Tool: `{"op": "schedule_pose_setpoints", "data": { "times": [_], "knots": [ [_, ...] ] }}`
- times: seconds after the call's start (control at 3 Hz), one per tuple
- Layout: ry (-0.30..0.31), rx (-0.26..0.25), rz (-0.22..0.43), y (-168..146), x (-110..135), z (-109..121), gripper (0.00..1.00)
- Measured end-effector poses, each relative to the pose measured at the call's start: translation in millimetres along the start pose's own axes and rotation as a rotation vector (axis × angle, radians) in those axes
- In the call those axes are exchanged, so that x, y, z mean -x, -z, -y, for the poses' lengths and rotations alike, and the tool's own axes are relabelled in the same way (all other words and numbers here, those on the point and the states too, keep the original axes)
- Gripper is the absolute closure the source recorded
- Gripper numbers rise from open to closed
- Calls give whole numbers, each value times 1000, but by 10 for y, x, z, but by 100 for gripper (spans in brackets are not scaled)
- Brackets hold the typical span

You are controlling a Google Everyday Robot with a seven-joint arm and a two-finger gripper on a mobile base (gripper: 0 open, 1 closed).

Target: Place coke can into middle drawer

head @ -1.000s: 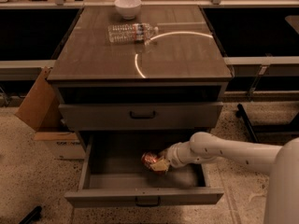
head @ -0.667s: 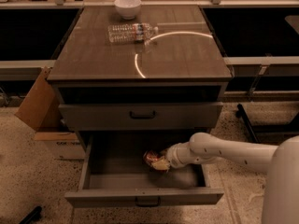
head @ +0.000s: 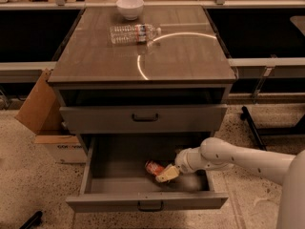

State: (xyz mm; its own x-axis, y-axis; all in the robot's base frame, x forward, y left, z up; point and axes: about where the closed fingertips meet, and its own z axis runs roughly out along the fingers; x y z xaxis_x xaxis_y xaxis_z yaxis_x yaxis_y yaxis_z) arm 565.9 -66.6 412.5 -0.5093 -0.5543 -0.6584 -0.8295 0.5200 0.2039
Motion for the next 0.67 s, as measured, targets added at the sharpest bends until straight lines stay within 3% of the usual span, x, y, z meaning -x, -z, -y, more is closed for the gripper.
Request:
{"op": "schedule_pose_setpoints", "data": {
  "times": [0.33, 0.67],
  "knots": [
    [-17, -15, 51, 384, -87, -66, 0],
    [-39, -49, 132, 991, -215, -117, 0]
  ]
}}
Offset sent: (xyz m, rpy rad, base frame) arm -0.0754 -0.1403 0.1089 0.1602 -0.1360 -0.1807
